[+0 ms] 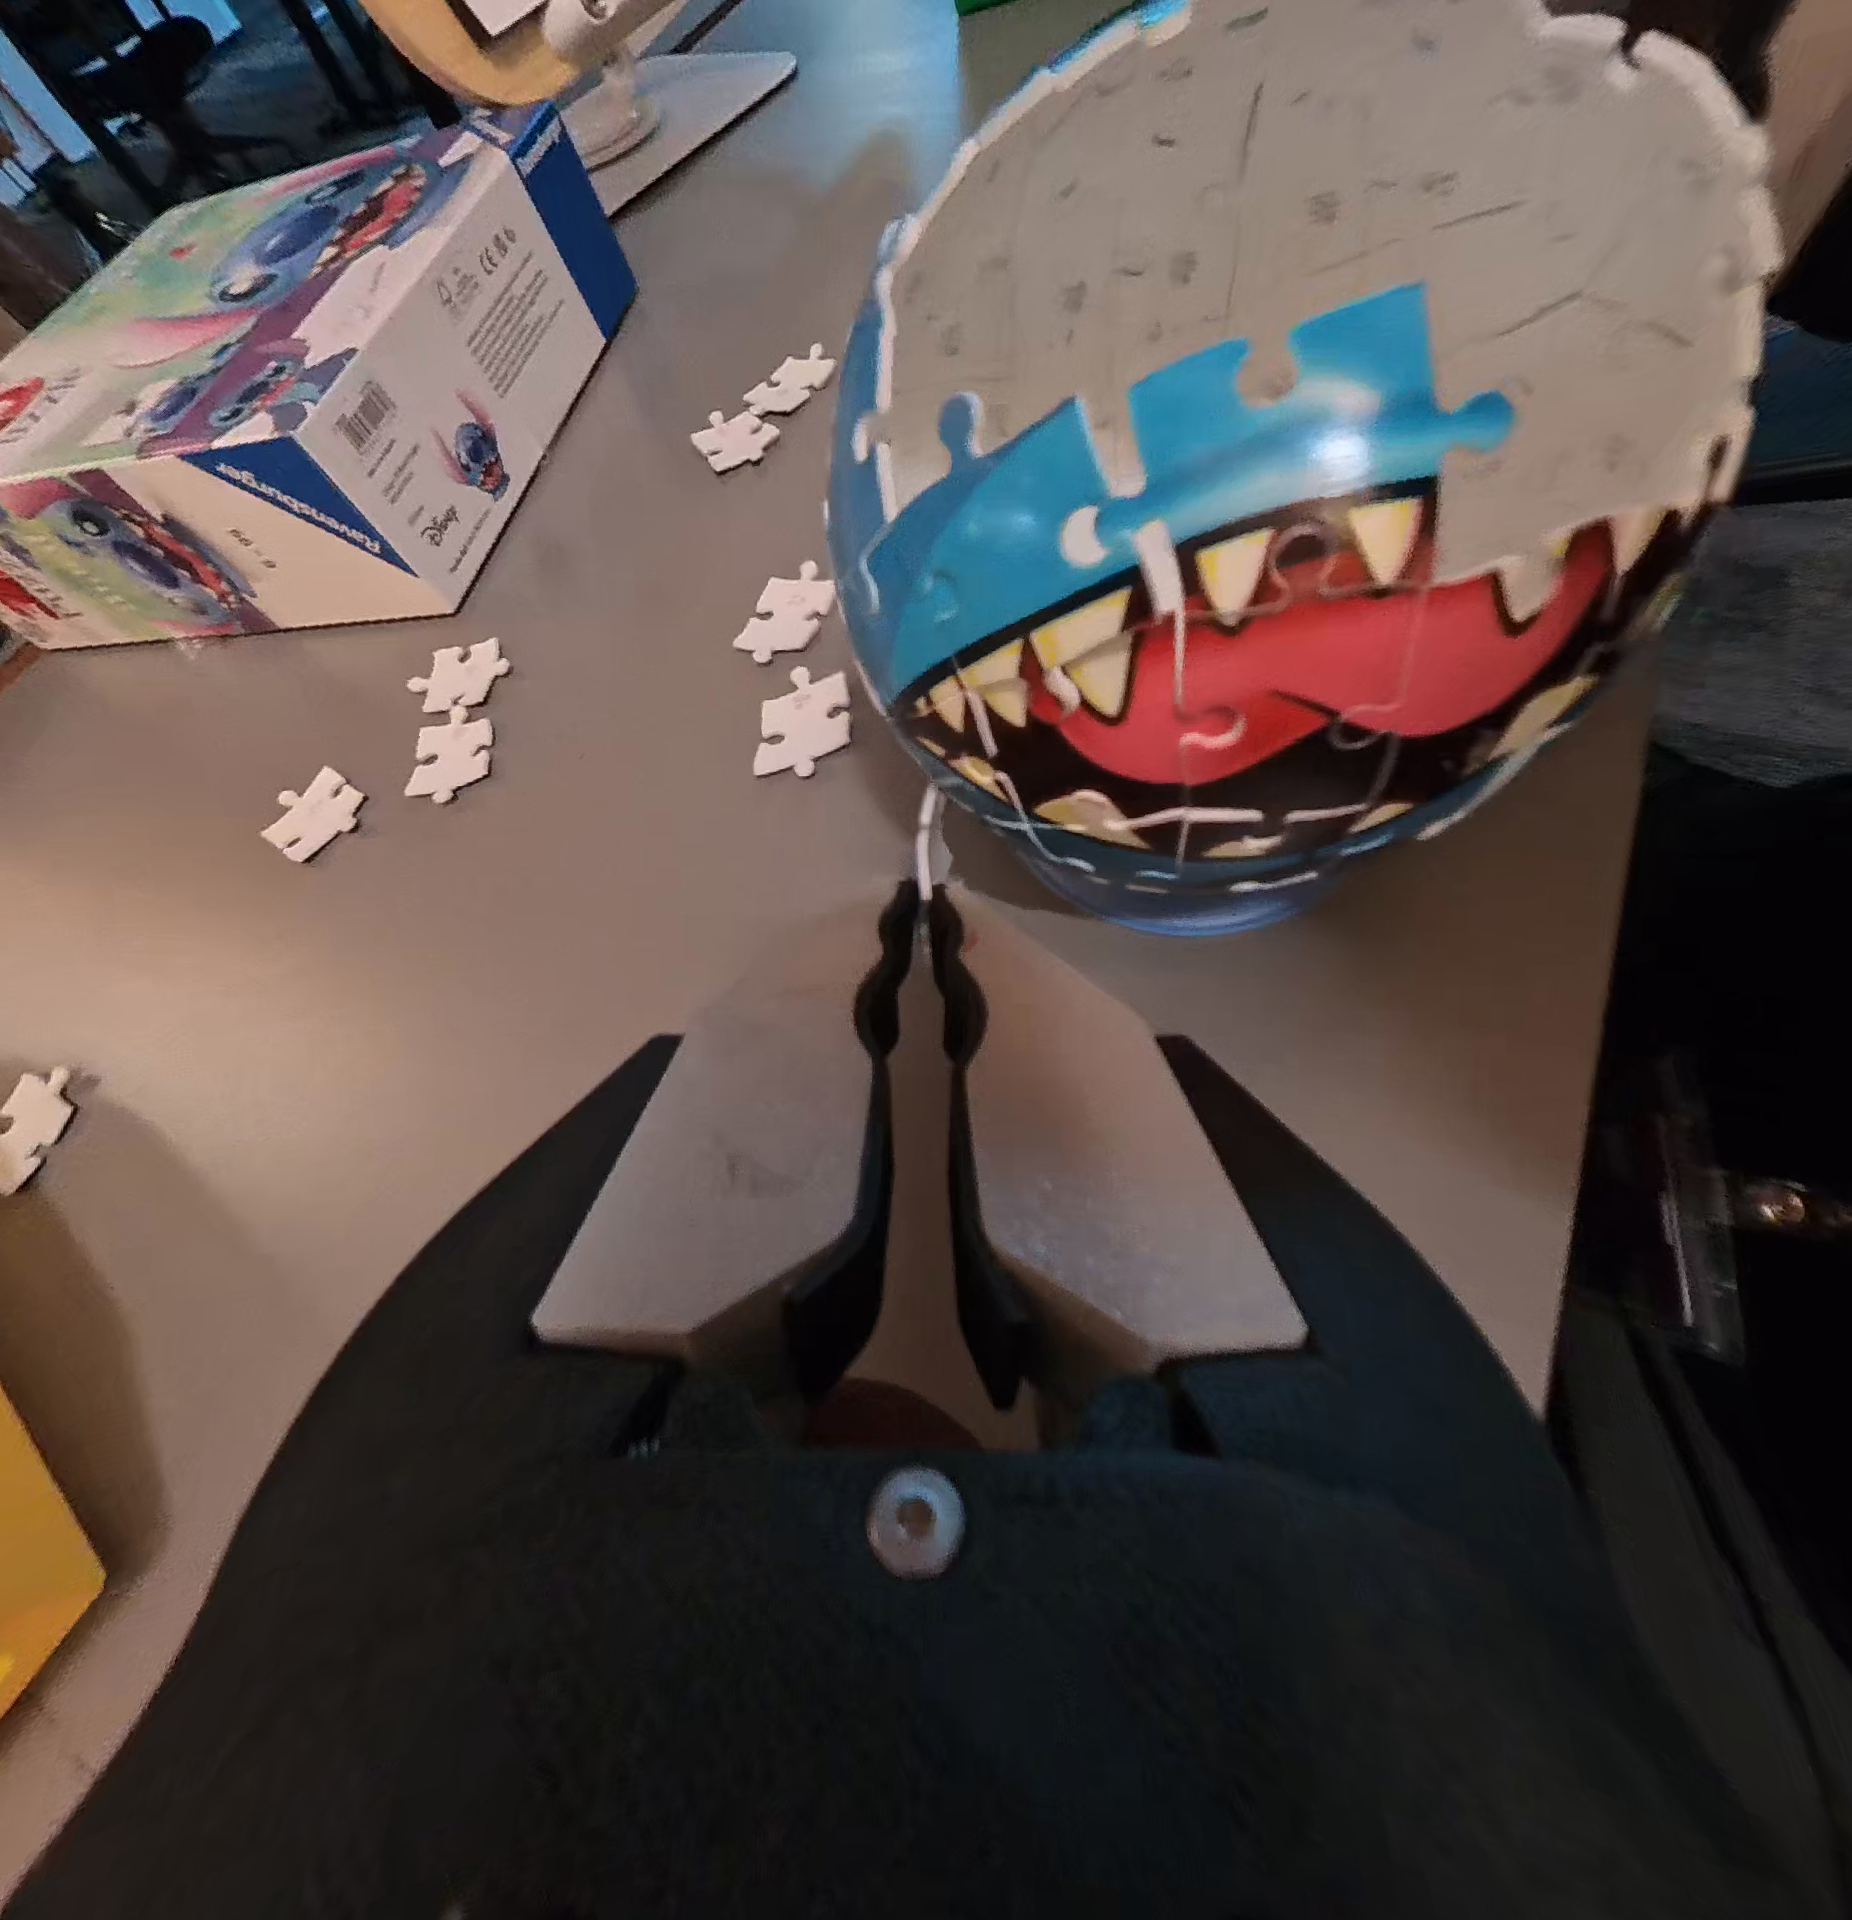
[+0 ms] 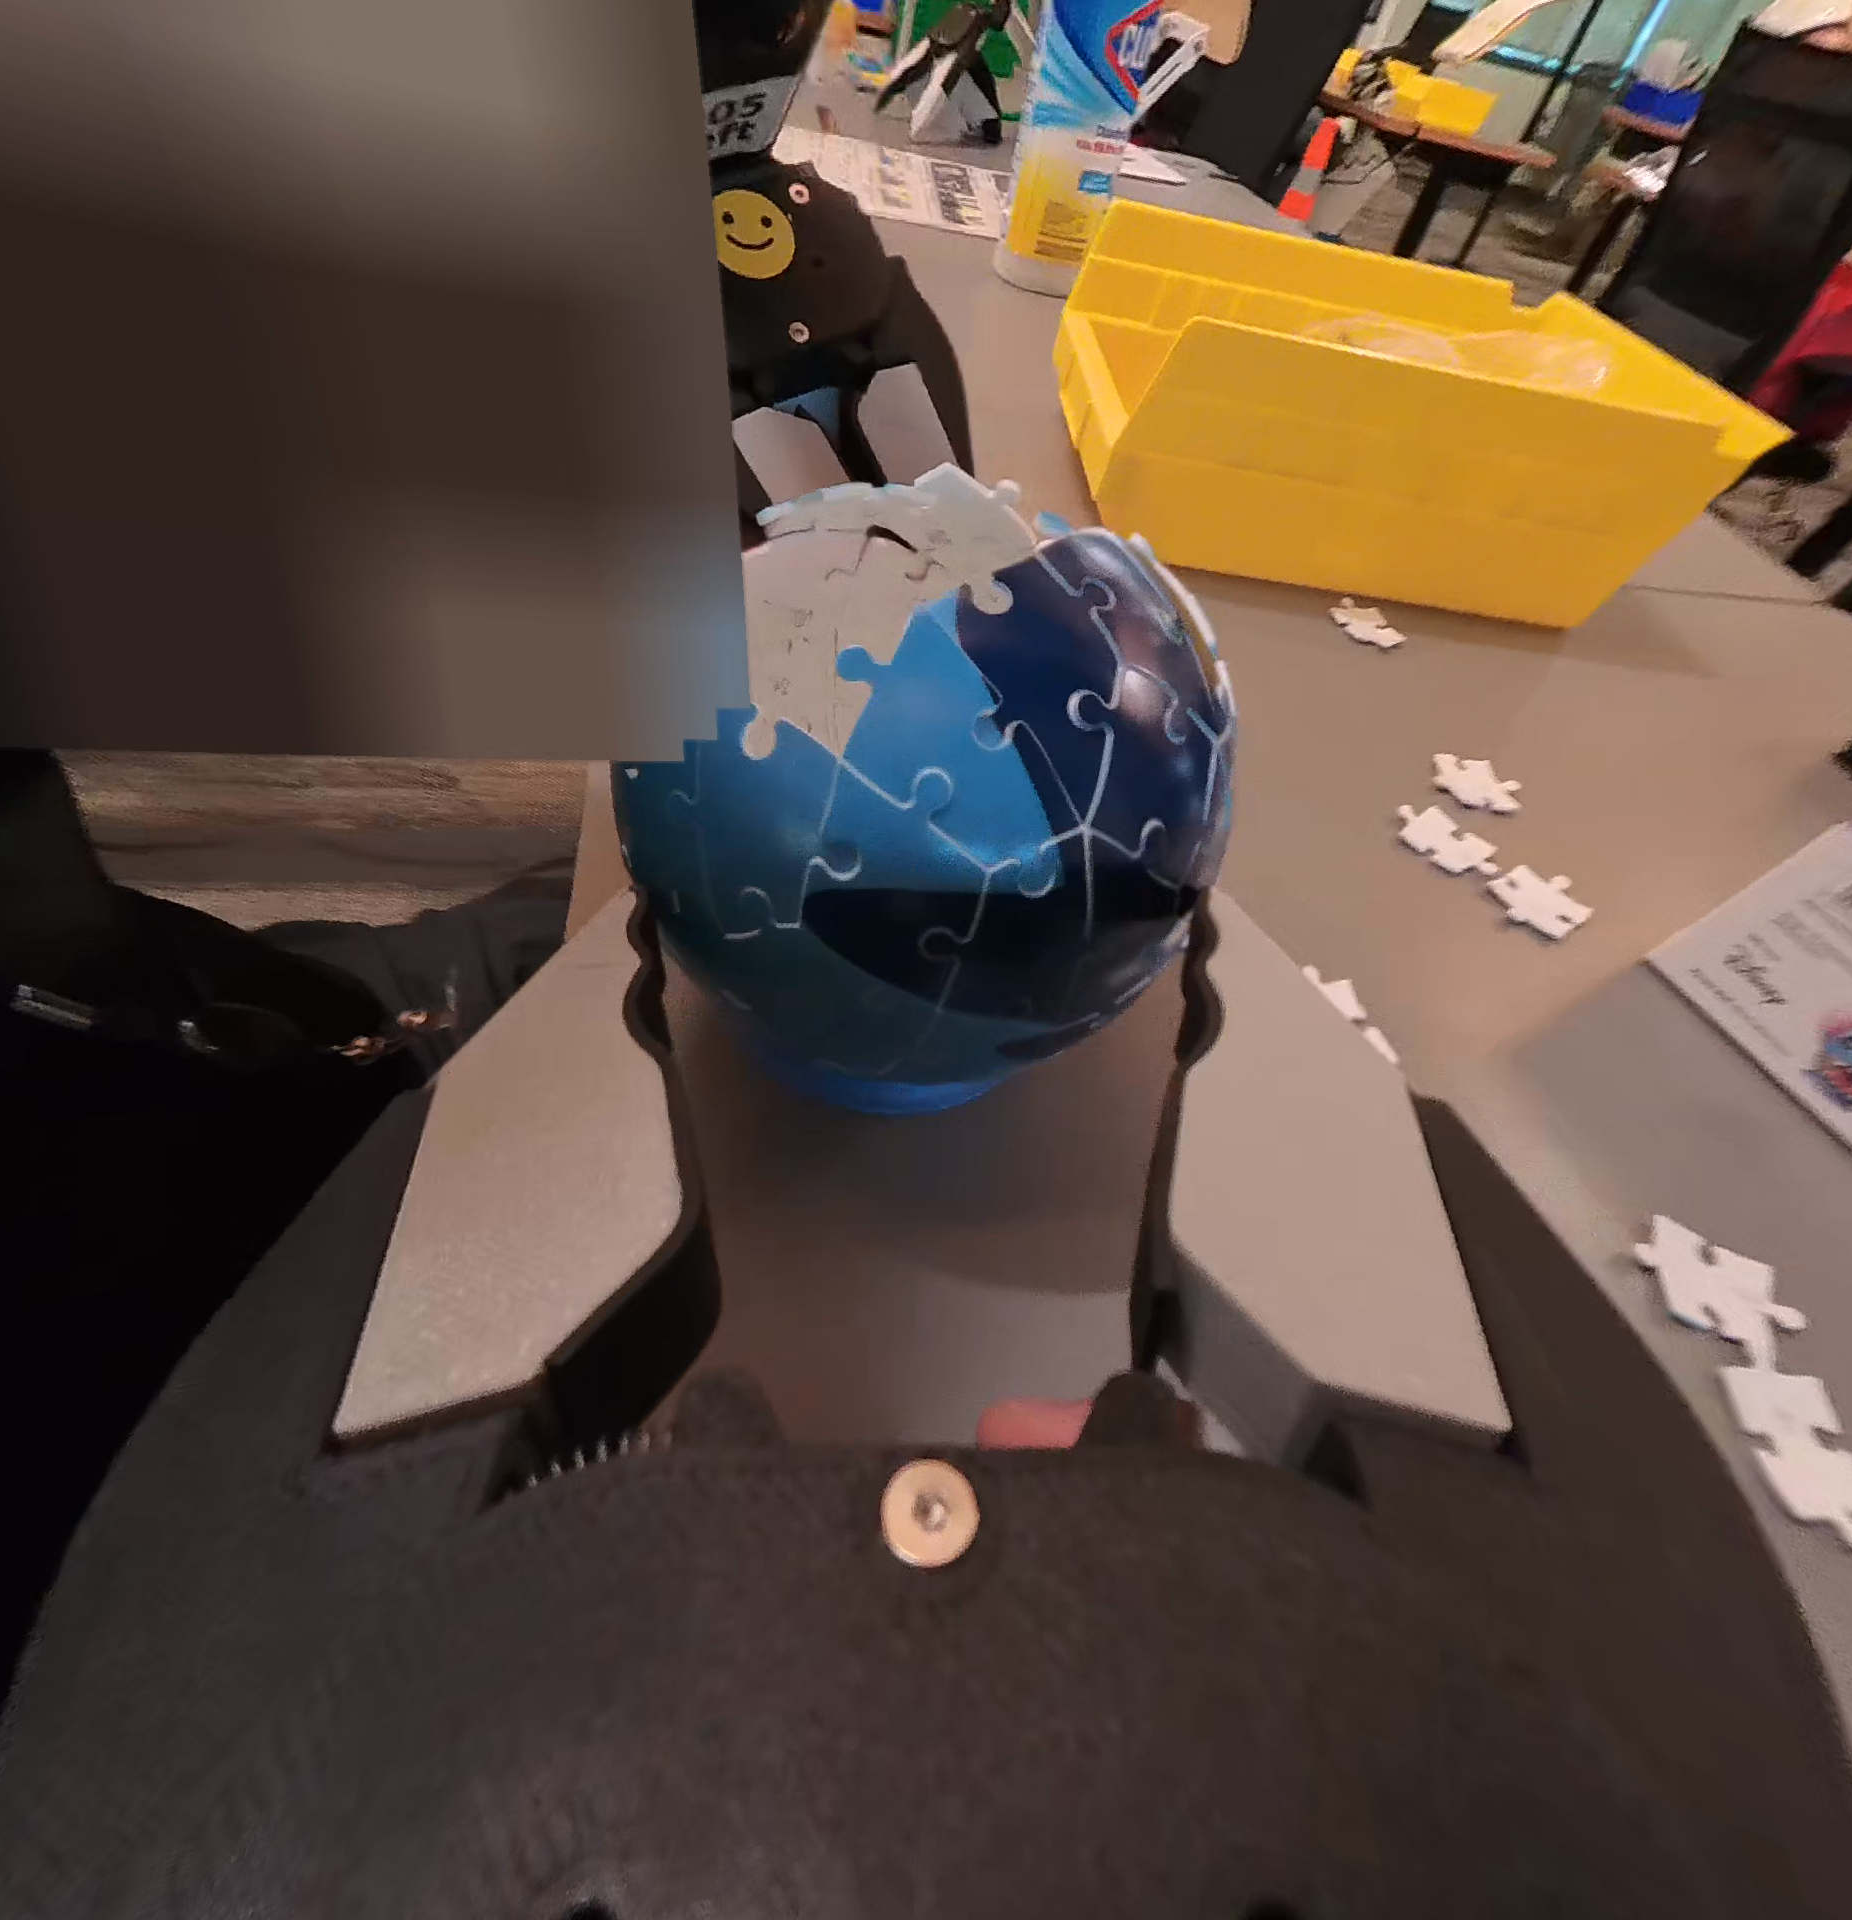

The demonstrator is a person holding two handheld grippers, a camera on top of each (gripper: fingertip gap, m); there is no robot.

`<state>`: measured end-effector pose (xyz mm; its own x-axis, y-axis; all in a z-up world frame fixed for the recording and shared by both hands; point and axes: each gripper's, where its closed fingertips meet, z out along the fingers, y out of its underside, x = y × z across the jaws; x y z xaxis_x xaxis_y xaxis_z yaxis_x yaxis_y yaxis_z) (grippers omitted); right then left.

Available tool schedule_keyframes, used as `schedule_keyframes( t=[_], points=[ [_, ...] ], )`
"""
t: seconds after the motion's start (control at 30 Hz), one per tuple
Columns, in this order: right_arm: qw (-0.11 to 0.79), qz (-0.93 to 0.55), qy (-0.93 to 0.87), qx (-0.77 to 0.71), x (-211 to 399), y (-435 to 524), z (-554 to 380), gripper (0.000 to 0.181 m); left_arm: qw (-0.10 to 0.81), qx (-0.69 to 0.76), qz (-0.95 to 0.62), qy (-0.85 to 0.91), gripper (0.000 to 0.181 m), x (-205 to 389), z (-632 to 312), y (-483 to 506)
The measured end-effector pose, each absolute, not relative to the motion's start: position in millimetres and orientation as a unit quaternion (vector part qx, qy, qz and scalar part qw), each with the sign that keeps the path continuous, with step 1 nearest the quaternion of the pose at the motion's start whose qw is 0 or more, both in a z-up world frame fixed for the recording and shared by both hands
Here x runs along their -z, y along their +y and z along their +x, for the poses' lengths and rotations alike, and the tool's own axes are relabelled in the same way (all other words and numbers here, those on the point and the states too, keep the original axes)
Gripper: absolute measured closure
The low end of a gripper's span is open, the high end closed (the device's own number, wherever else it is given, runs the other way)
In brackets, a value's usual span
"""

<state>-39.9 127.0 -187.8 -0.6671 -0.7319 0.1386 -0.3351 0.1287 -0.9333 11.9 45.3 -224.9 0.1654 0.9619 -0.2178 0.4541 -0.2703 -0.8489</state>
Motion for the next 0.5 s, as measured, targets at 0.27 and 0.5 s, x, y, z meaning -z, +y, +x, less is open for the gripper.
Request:
schedule_keyframes(
  t=[0.27,0.5],
  points=[
    [0.322,-0.294,0.741,0.511,192,121,-55,0.083,0.329,-0.359,-0.709,-0.509,0.18,232,28,58],
    [0.28,-0.322,0.72,0.547,177,128,-64,0.079,0.33,-0.368,-0.709,-0.503,0.181,229,37,54]
  ],
)
